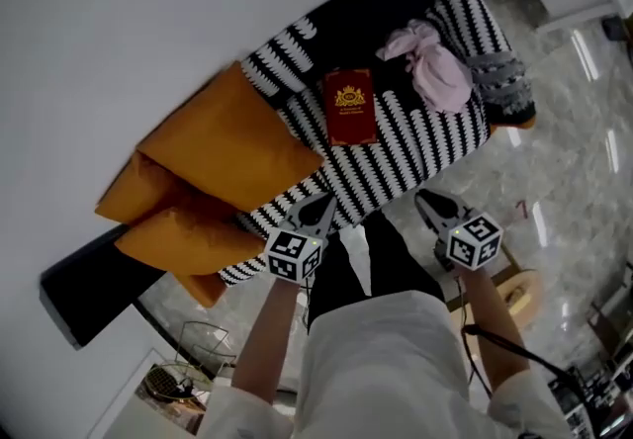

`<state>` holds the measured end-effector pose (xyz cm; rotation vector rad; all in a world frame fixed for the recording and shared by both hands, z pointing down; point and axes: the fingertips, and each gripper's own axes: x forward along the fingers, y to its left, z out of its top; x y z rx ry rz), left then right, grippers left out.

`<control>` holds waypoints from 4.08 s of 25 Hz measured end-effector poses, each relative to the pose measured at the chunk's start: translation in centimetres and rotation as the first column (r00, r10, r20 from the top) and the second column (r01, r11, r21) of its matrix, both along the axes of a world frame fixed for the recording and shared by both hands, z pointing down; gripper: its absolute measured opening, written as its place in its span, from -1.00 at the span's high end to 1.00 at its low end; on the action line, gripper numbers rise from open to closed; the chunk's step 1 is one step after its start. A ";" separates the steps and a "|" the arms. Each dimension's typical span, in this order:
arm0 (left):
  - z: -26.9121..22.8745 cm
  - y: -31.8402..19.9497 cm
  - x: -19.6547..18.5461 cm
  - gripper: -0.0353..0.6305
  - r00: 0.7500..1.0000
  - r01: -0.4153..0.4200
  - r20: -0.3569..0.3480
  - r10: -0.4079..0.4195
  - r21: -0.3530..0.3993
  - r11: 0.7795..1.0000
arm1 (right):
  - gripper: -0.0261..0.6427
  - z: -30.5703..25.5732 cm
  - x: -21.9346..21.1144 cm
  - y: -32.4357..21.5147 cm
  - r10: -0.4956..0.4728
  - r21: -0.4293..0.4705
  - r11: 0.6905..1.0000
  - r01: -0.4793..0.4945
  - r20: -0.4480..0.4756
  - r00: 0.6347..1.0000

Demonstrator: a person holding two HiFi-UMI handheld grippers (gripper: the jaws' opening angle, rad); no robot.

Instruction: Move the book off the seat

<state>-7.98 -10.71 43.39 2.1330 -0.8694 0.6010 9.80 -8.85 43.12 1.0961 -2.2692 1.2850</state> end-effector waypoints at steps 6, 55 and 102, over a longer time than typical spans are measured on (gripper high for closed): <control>5.2 -1.6 0.3 0.88 0.998 0.066 0.008 -0.065 -0.044 0.997 | 0.74 5.1 -0.2 -1.5 -0.042 -0.034 0.998 0.043 0.019 0.999; 36.8 -7.0 -0.2 -0.05 0.974 0.220 0.119 -0.193 -0.287 0.932 | 0.24 36.2 -3.9 -7.7 -0.060 -0.224 0.974 0.044 -0.064 0.996; 26.2 -5.3 -0.6 -0.09 0.999 0.026 0.027 -0.021 -0.203 0.979 | 0.13 26.3 -8.0 -5.7 0.015 -0.139 0.990 -0.034 -0.133 0.991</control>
